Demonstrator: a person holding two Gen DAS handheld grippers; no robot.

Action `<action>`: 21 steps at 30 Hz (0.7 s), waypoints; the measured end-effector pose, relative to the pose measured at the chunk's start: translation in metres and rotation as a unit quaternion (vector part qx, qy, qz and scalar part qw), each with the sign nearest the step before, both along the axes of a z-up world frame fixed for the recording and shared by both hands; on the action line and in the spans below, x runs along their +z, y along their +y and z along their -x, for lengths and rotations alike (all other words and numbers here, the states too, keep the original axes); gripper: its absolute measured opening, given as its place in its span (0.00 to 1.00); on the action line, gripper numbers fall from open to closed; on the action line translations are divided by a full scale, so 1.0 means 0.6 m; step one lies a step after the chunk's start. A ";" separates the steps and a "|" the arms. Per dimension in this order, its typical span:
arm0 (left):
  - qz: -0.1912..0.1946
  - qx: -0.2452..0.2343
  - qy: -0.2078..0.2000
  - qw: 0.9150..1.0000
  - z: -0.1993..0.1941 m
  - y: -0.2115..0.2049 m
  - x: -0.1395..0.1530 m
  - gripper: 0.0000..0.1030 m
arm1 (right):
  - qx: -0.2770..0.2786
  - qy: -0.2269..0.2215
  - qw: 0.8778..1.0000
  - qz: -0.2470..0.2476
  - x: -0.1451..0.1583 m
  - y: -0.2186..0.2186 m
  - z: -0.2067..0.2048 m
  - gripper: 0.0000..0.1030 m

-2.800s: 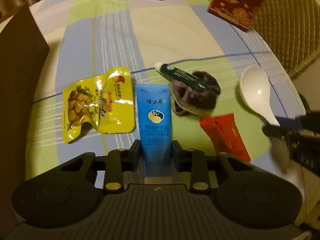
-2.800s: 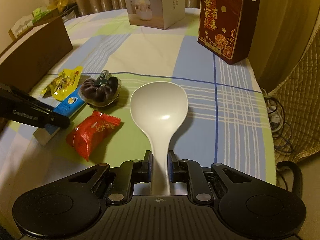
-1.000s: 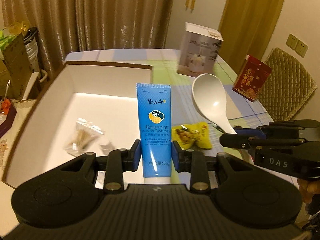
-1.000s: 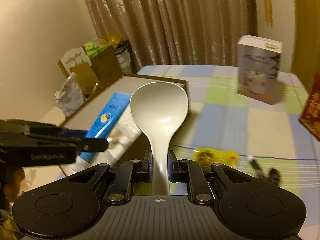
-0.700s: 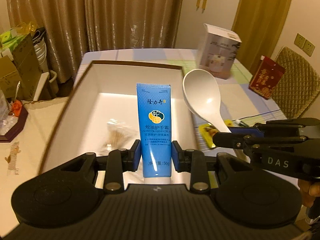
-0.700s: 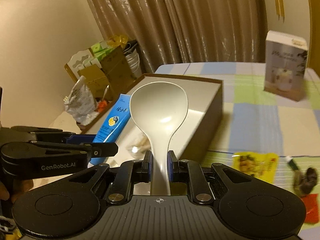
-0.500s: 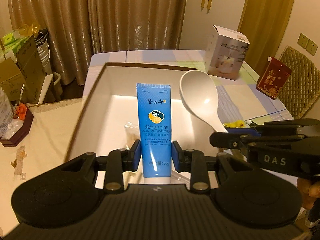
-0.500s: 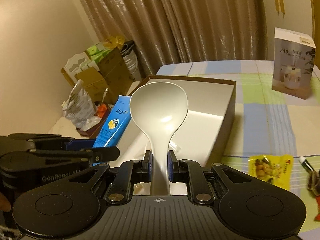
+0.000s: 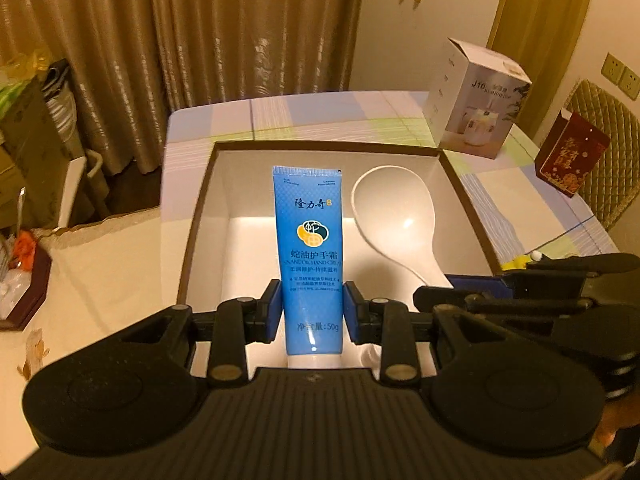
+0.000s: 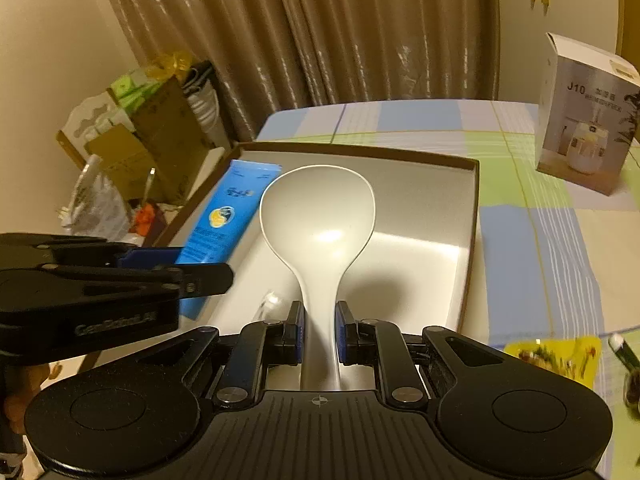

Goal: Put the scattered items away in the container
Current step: 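Carry the blue tube with left tool while right tool carries the ladle into the box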

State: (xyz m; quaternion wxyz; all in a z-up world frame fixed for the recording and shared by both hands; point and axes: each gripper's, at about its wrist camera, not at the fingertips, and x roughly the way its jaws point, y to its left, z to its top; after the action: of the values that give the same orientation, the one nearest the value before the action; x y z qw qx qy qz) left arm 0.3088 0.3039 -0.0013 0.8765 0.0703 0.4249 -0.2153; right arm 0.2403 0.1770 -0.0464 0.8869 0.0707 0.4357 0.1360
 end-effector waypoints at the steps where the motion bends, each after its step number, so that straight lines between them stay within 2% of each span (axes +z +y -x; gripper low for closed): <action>1: 0.000 -0.003 0.004 1.000 -0.013 -0.004 -0.006 0.26 | 0.002 0.002 1.000 0.005 -0.004 0.001 -0.010 0.17; 4: -0.007 -0.011 0.030 0.999 -0.062 -0.017 -0.032 0.26 | 0.008 0.013 1.000 0.024 -0.017 0.005 -0.042 0.17; 11: -0.053 -0.028 0.063 0.996 -0.131 -0.043 -0.090 0.26 | 0.016 0.040 0.996 0.082 -0.060 0.018 -0.106 0.17; 15: -0.066 -0.026 0.077 0.995 -0.151 -0.051 -0.117 0.26 | 0.020 0.049 0.993 0.104 -0.080 0.025 -0.115 0.17; 21: -0.065 -0.023 0.097 0.993 -0.167 -0.053 -0.143 0.27 | 0.028 0.057 0.991 0.114 -0.096 0.030 -0.121 0.18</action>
State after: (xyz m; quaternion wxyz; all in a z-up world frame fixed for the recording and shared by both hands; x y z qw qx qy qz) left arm 0.4093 0.2720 -0.0871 0.8195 0.1158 0.5195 -0.2127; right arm 0.3130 0.1952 -0.1039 0.8586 -0.0356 0.5003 0.1061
